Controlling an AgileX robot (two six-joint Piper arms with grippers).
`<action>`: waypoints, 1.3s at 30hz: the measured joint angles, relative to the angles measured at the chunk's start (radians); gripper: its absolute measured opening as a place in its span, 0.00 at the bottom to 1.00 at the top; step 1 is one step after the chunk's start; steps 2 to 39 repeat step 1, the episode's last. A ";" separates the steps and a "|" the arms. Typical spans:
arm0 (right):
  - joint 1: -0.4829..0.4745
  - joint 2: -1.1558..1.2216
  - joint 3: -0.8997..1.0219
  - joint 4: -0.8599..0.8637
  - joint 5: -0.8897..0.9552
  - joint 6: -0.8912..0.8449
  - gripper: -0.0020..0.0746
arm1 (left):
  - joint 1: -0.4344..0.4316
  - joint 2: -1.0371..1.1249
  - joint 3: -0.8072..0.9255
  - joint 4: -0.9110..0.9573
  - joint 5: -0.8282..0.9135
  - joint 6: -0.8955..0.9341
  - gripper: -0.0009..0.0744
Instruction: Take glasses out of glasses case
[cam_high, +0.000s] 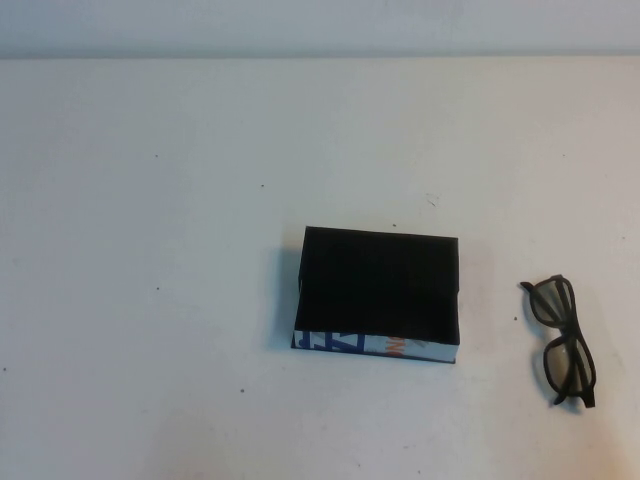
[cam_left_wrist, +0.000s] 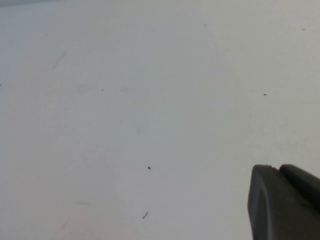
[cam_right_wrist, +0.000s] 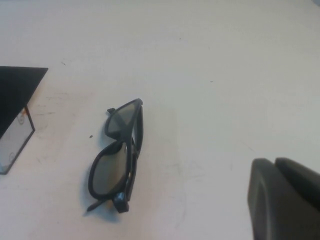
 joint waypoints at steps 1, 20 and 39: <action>0.000 0.000 0.000 0.000 0.000 0.000 0.00 | 0.000 0.000 0.000 0.000 0.000 0.000 0.01; 0.000 0.000 0.000 0.000 0.000 0.000 0.00 | 0.000 0.000 0.000 0.000 0.000 0.000 0.01; 0.000 0.000 0.000 0.000 0.000 0.000 0.00 | 0.000 0.000 0.000 0.000 0.000 0.000 0.01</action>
